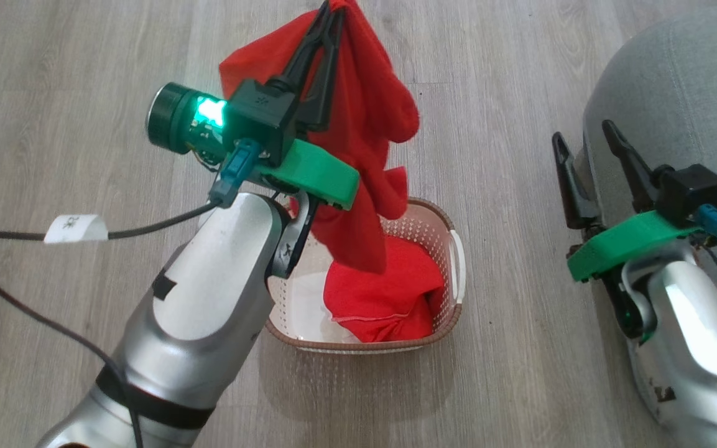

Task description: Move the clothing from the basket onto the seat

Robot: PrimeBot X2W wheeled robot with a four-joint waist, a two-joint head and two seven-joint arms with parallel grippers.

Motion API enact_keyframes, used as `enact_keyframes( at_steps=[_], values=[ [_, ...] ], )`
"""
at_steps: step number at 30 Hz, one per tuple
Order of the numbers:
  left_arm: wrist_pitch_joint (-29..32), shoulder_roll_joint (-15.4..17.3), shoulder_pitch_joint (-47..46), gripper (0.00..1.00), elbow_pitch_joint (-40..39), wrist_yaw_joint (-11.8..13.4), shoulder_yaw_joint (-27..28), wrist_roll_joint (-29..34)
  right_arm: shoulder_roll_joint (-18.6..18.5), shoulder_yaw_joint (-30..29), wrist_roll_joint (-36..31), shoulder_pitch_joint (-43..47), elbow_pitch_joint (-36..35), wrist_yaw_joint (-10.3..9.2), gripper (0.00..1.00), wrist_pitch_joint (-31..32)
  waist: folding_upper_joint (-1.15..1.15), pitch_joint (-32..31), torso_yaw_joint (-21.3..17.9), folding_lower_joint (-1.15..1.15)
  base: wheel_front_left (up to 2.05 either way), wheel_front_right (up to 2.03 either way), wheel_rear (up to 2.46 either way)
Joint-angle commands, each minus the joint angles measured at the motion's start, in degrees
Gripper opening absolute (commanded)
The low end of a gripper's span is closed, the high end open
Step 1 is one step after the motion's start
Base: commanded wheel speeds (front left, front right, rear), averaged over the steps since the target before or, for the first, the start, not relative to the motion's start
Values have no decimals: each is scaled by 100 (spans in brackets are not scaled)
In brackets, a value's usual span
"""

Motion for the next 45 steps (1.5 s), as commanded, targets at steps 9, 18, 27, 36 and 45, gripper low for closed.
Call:
enact_keyframes(
  at_steps=[9, 18, 27, 36, 45],
  values=[
    [-54, 96, -206, 0, -236, -79, 131, 22, 90, 1141, 352, -307, -1186, -1, 100, -36, 0, -8, 9, 1, 0, 0, 0],
    [-55, 96, -271, 0, -239, -38, -90, -102, 225, 2298, 291, -950, -1371, -1, 100, -36, 0, 74, 31, 1, 0, 0, 0],
    [-55, 96, -436, 0, -323, 48, -472, -313, 609, 2763, 147, -1417, -387, -1, 100, -36, 0, 140, 195, 1, 0, 0, 0],
    [-55, 96, -596, 0, -487, 170, -943, -611, 917, 2627, -30, -1638, 1000, -1, 100, -36, 0, 160, 494, 1, 0, 0, 0],
    [-55, 96, -628, 0, -525, 273, -1090, -720, 980, 2461, 69, -1745, 1118, -1, 0, -36, 0, 230, 666, 1, 0, 0, 0]
  ],
)
